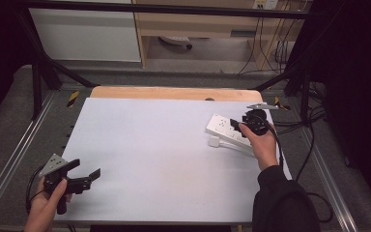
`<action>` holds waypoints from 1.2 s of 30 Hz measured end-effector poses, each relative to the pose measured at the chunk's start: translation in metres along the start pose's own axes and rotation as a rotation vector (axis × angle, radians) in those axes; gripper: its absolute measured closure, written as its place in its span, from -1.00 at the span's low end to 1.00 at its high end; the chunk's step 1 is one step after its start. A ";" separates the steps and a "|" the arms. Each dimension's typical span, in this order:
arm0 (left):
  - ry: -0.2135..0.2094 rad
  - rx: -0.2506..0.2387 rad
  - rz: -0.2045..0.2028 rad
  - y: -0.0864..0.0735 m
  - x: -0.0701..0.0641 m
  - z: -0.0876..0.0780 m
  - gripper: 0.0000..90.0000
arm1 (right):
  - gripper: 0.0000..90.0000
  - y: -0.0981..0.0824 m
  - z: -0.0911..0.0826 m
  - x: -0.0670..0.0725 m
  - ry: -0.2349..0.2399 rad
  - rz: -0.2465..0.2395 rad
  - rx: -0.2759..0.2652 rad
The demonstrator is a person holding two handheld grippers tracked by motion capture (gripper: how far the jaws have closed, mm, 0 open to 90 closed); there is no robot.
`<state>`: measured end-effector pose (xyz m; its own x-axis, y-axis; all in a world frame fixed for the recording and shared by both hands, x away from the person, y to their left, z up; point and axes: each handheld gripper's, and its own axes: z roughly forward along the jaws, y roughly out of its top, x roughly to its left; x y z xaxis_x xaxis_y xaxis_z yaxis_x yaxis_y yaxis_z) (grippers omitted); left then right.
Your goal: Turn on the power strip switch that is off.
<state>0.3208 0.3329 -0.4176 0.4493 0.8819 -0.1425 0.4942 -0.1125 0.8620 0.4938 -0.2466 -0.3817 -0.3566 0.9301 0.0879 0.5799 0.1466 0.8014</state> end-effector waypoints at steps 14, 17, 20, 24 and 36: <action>-0.003 -0.001 -0.001 0.000 0.000 0.000 -0.86 | 0.41 -0.008 0.014 0.006 -0.016 -0.009 -0.009; -0.001 0.004 0.000 0.000 0.000 0.000 -0.86 | 0.46 -0.009 0.017 0.007 -0.015 -0.010 -0.012; 0.000 0.006 0.002 0.000 0.000 0.000 -0.86 | 0.54 -0.011 0.020 0.007 -0.017 -0.016 -0.017; -0.002 0.007 0.003 0.000 0.001 0.000 -0.86 | 0.65 -0.013 0.023 0.007 -0.020 -0.022 -0.022; -0.008 0.013 0.001 -0.001 -0.001 0.001 -0.86 | 0.94 -0.026 0.022 0.010 -0.026 -0.047 -0.083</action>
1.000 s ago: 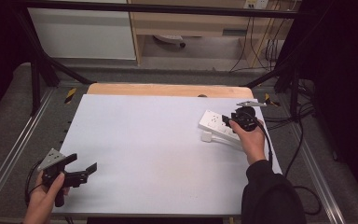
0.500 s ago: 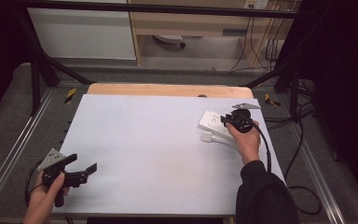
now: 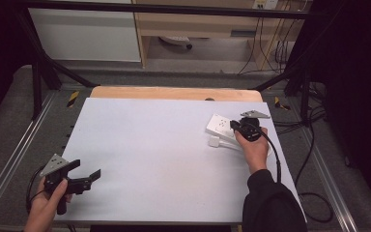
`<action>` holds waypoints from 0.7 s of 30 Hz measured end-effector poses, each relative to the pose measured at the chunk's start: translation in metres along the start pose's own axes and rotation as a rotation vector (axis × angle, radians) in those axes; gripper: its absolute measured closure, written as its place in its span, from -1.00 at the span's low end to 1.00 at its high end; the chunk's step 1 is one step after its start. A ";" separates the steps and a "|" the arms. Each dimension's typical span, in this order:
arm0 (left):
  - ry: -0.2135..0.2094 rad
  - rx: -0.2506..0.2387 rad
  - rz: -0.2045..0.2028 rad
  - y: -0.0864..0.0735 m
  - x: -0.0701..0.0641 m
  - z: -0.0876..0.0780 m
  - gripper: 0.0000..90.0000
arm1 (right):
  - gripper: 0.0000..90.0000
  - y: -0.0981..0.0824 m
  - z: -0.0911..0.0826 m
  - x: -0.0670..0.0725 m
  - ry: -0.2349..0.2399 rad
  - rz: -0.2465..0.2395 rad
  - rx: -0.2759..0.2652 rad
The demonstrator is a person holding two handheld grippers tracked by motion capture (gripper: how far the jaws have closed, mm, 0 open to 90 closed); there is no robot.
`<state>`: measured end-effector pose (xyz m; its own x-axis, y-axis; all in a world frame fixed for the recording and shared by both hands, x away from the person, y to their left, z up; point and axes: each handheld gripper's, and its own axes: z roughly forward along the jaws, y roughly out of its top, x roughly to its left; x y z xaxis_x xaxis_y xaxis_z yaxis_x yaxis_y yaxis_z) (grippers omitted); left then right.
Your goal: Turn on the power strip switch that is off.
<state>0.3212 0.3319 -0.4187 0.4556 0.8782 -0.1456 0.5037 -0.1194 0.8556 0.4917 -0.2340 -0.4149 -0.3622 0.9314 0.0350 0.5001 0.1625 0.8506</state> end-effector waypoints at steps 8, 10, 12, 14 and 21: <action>0.001 0.002 0.004 0.000 0.000 0.000 -0.86 | 0.99 -0.010 0.000 0.002 -0.008 0.008 -0.012; 0.001 0.003 0.004 0.000 0.000 0.000 -0.86 | 1.00 -0.012 0.000 0.003 -0.007 0.011 -0.014; 0.000 0.000 -0.001 0.000 0.000 0.000 -0.86 | 1.00 -0.014 0.000 0.001 -0.012 0.009 -0.014; 0.002 0.000 0.000 0.000 0.001 0.000 -0.86 | 1.00 -0.015 -0.001 0.000 -0.015 0.014 -0.021; -0.001 0.002 0.004 0.000 0.000 0.000 -0.86 | 1.00 -0.021 -0.005 -0.007 -0.023 0.033 -0.036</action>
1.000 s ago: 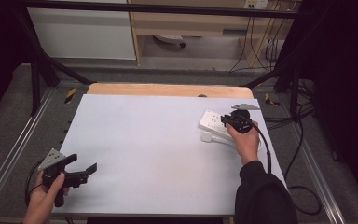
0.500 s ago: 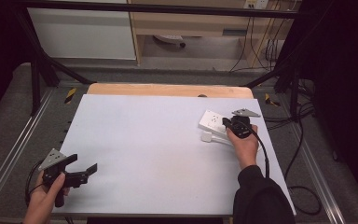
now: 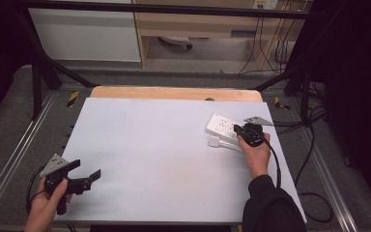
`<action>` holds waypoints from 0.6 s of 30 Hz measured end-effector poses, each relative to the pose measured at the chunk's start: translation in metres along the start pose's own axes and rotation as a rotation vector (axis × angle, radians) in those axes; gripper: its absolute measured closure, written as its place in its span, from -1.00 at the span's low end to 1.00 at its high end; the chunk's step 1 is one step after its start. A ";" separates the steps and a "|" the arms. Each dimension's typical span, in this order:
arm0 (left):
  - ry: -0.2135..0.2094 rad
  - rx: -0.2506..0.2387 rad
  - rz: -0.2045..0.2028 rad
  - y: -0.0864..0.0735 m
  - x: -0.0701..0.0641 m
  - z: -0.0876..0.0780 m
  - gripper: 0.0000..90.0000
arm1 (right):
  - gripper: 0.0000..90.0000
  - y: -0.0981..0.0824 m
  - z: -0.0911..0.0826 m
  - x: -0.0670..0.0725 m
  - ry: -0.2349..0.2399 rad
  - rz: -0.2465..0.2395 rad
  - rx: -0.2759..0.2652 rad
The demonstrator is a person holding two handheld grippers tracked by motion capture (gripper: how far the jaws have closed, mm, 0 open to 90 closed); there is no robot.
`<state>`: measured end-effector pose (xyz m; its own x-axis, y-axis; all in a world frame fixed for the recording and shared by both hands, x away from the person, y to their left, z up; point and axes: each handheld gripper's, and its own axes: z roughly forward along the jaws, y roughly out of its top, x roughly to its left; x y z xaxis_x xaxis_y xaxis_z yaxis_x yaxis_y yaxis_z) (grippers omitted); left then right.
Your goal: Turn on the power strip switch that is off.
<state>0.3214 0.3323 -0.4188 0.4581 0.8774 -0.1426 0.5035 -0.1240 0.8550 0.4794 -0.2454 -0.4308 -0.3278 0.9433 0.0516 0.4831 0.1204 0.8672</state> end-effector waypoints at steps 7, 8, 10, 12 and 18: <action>0.000 0.000 0.000 0.000 0.000 0.000 -0.86 | 1.00 -0.009 -0.002 -0.003 -0.015 0.016 -0.007; 0.001 0.000 0.001 0.000 0.000 0.000 -0.86 | 1.00 -0.009 -0.002 -0.003 -0.014 0.017 -0.006; 0.002 0.000 0.002 0.000 0.000 0.000 -0.86 | 1.00 -0.009 -0.002 -0.003 -0.012 0.003 -0.003; 0.002 0.000 0.002 0.000 0.000 0.000 -0.86 | 1.00 -0.008 -0.003 -0.002 -0.012 0.000 -0.004; 0.000 0.000 0.002 0.000 0.000 0.000 -0.86 | 1.00 -0.011 -0.002 -0.002 -0.012 0.005 -0.003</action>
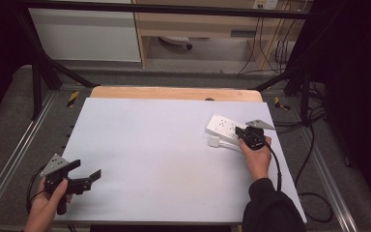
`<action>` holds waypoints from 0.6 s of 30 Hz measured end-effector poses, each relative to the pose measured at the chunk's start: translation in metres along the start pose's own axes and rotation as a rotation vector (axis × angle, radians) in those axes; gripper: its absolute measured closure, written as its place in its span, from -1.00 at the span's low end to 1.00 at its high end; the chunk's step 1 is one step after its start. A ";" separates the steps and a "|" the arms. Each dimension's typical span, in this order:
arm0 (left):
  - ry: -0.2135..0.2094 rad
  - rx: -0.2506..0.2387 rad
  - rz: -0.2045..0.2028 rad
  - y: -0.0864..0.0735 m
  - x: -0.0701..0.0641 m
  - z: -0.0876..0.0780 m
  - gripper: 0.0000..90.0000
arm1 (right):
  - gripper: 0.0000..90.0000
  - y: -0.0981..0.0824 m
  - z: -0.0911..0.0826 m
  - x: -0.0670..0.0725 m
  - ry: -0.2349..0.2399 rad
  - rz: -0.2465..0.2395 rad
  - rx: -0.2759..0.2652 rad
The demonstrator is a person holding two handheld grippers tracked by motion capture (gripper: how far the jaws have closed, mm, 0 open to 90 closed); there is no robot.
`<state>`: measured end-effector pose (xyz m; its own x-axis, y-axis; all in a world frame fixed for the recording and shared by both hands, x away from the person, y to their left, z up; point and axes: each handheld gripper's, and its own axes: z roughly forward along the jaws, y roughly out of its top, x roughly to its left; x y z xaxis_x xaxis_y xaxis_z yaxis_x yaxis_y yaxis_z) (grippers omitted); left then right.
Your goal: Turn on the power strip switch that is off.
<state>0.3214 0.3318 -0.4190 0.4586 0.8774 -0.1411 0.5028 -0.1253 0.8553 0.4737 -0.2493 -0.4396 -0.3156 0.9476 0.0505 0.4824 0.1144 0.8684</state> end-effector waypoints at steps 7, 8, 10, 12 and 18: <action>-0.001 0.005 0.000 0.000 0.000 0.000 -0.86 | 1.00 -0.006 0.002 0.000 0.002 0.001 0.010; -0.001 0.005 0.001 0.000 0.000 0.000 -0.86 | 1.00 -0.006 0.002 0.000 0.001 0.003 0.012; 0.001 0.006 0.001 0.000 0.000 0.000 -0.86 | 1.00 -0.007 0.002 0.000 0.004 0.004 0.018; 0.001 0.005 0.001 0.000 0.000 0.000 -0.86 | 1.00 -0.008 0.002 0.001 0.009 0.002 0.015; 0.003 0.006 0.001 0.000 0.000 0.000 -0.86 | 1.00 -0.008 0.002 0.003 0.019 0.006 0.007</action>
<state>0.3216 0.3318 -0.4192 0.4565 0.8788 -0.1389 0.5069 -0.1286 0.8524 0.4707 -0.2469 -0.4475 -0.3282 0.9424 0.0649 0.4898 0.1110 0.8648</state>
